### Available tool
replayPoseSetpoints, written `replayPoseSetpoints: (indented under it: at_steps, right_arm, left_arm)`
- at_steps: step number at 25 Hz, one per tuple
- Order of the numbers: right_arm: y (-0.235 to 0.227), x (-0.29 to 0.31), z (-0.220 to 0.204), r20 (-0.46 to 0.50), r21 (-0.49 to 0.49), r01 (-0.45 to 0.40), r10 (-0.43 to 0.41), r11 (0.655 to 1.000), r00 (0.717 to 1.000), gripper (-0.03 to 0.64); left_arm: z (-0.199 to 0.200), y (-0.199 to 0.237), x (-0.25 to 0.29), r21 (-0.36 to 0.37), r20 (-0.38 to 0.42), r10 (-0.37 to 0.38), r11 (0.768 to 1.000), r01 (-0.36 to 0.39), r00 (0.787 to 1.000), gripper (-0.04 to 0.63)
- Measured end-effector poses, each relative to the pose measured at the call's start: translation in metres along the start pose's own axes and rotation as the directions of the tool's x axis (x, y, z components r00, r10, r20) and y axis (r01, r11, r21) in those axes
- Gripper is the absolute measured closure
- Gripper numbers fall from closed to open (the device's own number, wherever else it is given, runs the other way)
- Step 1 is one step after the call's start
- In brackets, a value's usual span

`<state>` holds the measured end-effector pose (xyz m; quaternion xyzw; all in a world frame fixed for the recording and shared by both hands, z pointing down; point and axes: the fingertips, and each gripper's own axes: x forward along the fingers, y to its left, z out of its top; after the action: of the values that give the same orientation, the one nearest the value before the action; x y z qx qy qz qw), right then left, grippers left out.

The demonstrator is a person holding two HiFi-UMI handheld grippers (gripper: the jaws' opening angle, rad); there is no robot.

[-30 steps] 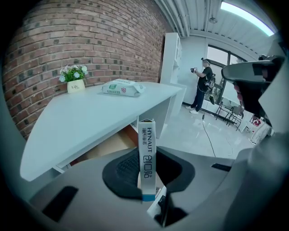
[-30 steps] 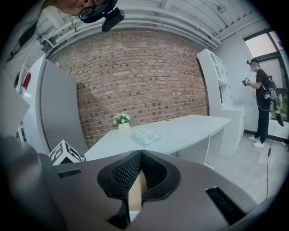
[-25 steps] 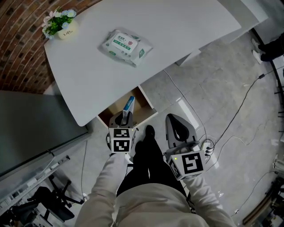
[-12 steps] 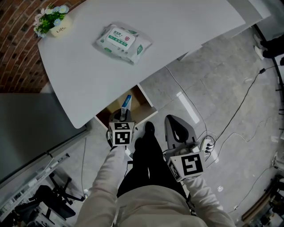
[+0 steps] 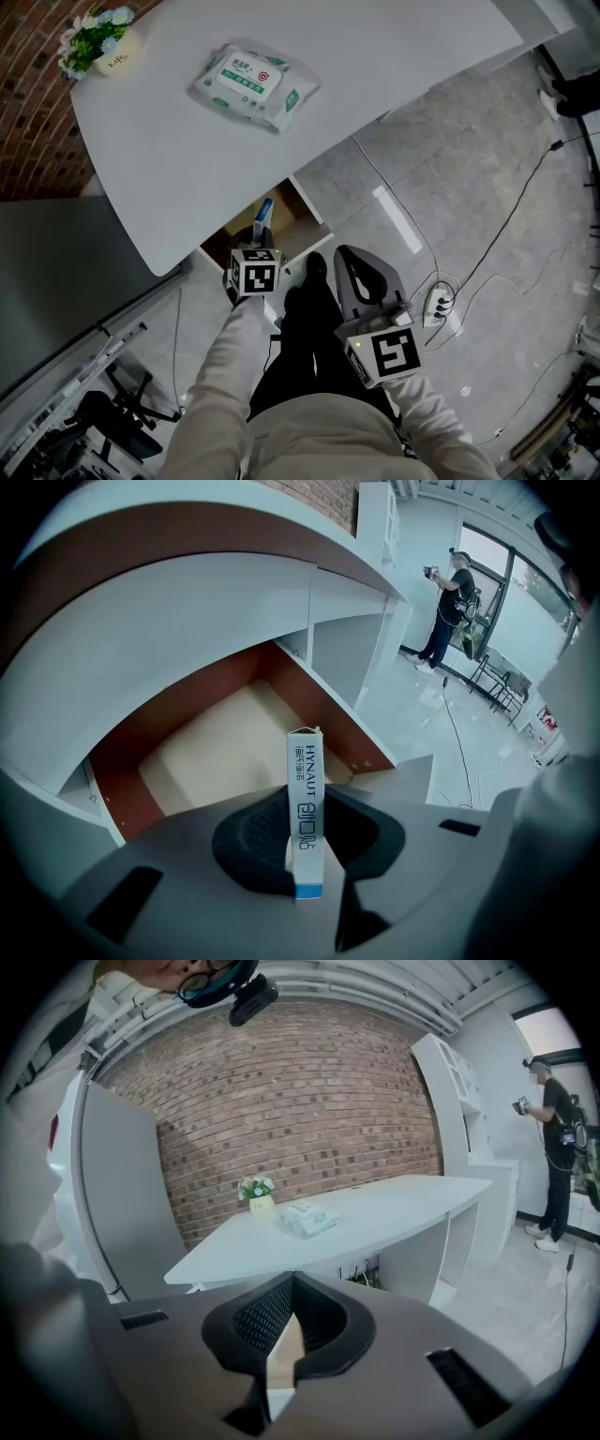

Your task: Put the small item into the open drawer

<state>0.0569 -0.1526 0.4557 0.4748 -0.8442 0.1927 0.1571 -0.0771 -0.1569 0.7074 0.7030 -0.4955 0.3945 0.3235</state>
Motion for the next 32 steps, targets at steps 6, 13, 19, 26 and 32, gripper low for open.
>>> replayPoseSetpoints:
  at_steps: [6, 13, 19, 26, 32]
  right_arm:
    - [-0.003, 0.007, -0.009, -0.017, 0.003, 0.002, -0.001, 1.000, 1.000, 0.591]
    - [-0.007, 0.012, -0.013, -0.026, 0.001, 0.006, -0.006, 1.000, 1.000, 0.591]
    - [-0.006, 0.014, -0.014, -0.028, -0.003, 0.006, -0.006, 1.000, 1.000, 0.591]
    - [-0.007, 0.013, -0.017, -0.035, 0.007, 0.011, -0.011, 1.000, 0.999, 0.591]
    - [-0.010, 0.013, -0.022, -0.043, 0.012, 0.015, -0.014, 1.000, 0.999, 0.591]
  left_arm:
    - [0.000, 0.003, 0.022, 0.030, -0.042, 0.000, 1.000, 0.001, 0.999, 0.514]
    - [-0.011, 0.001, 0.045, 0.071, -0.129, -0.002, 0.997, 0.011, 0.992, 0.514]
    - [-0.027, -0.001, 0.063, 0.073, -0.194, -0.020, 0.997, 0.035, 0.981, 0.514]
    - [-0.031, 0.001, 0.072, 0.065, -0.222, -0.006, 0.998, 0.021, 0.975, 0.514]
    - [-0.026, -0.001, 0.077, 0.071, -0.222, 0.005, 0.997, 0.011, 0.975, 0.512]
